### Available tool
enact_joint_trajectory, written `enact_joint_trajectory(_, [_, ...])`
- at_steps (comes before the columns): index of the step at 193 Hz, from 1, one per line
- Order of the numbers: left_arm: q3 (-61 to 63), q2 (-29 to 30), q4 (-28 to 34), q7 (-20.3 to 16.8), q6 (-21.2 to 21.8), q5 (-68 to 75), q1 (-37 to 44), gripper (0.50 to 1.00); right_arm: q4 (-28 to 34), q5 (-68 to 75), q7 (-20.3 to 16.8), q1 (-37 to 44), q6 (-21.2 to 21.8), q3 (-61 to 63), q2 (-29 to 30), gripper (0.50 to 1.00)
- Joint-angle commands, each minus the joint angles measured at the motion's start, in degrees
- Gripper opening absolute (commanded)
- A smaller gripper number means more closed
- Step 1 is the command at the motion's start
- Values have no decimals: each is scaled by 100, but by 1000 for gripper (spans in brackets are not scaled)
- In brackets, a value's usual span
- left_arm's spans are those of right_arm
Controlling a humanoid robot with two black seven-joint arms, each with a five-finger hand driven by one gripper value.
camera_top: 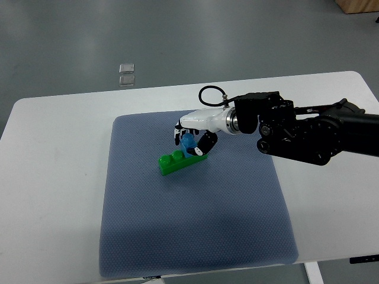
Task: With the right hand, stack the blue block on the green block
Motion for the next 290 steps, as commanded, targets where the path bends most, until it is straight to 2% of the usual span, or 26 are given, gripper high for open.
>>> enact_joint_trajectory(1, [0, 0, 0, 0, 0, 0, 0, 1000, -9, -25, 9, -35, -8, 0, 2, 613])
enact_joint_trajectory(119, [0, 0, 0, 0, 0, 0, 9, 1000, -185, -122, 62, -184, -166, 0, 98, 605])
enact_joint_trajectory(200, [0, 0, 0, 0, 0, 0, 9, 1000, -202, -227, 123, -272, -289, 0, 107, 564])
enact_joint_trajectory(254, [0, 0, 0, 0, 0, 0, 9, 1000, -202, -227, 185, -307, -315, 9, 107, 582])
enact_joint_trajectory(290, [0, 0, 0, 0, 0, 0, 9, 1000, -202, -245, 229, -386, -394, 9, 98, 558])
